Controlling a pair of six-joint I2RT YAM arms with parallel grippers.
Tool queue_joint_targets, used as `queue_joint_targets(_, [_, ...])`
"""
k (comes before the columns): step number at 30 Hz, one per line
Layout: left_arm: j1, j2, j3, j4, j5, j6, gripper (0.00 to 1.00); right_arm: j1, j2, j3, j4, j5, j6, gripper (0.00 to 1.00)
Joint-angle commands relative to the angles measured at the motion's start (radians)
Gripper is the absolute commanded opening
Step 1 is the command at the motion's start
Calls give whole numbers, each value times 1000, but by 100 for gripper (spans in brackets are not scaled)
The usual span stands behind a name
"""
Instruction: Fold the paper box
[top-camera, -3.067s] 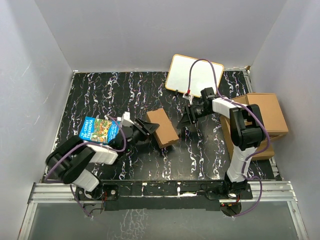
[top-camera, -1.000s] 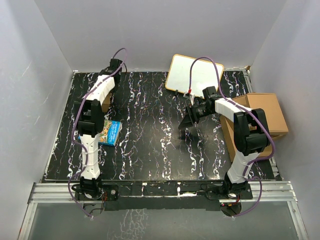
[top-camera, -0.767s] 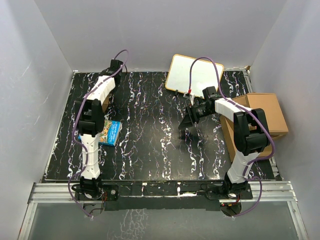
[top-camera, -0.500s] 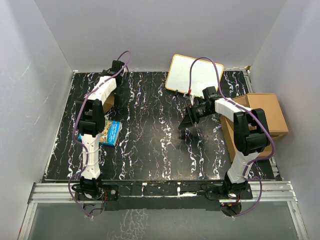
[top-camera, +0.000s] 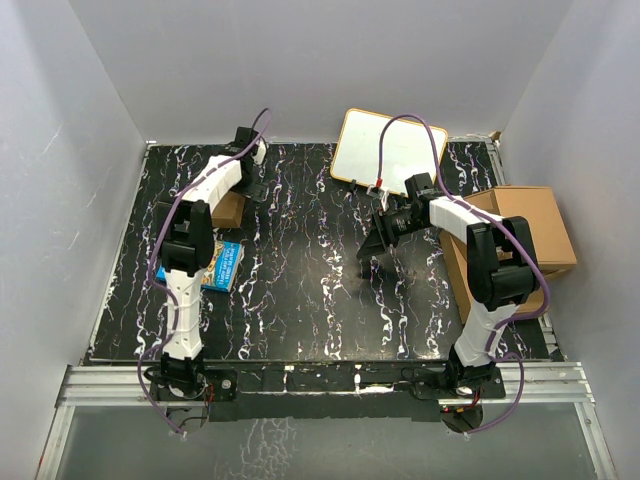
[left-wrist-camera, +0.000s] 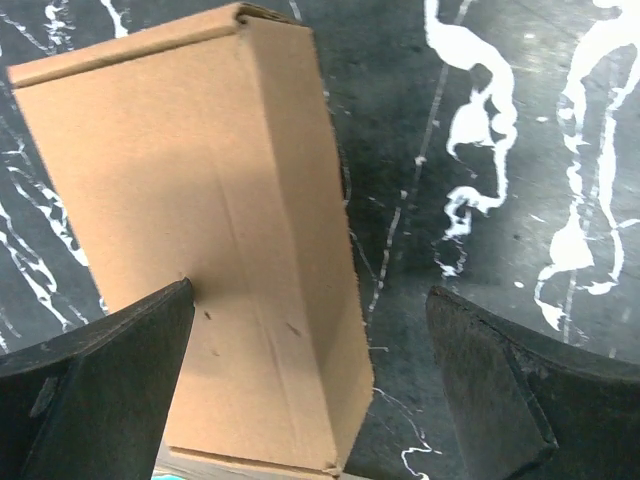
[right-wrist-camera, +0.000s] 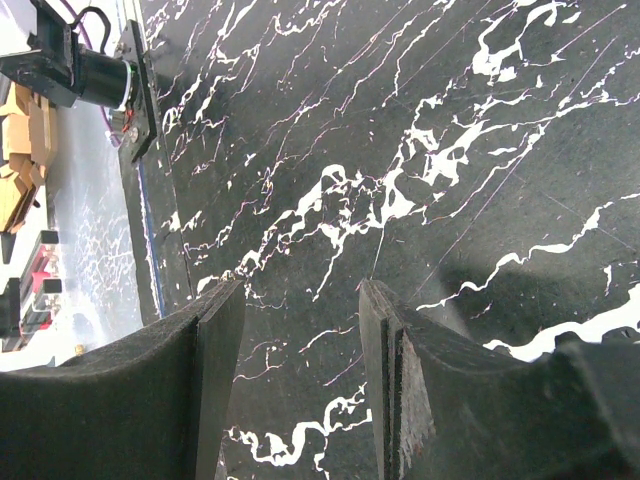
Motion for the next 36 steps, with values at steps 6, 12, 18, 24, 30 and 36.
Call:
queue_joint_targets(6, [87, -259, -184, 54, 281, -115, 97, -3, 1, 6, 7, -19, -35, 53])
queue_joint_targets(12, [132, -372, -360, 172, 263, -98, 97, -2, 6, 3, 10, -23, -35, 53])
queue_joint_targets(18, [132, -416, -438, 211, 270, -51, 97, -3, 12, 2, 12, -19, -35, 53])
queue_joint_targets(24, [108, -456, -516, 257, 265, -47, 97, -1, 16, 1, 13, -19, -35, 53])
queue_joint_targets(30, [45, -422, -544, 275, 40, -40, 96, 3, 19, 0, 13, -19, -35, 53])
queue_joint_targets(36, [12, -393, -561, 306, -84, -27, 82, 3, 21, -2, 14, -17, -35, 53])
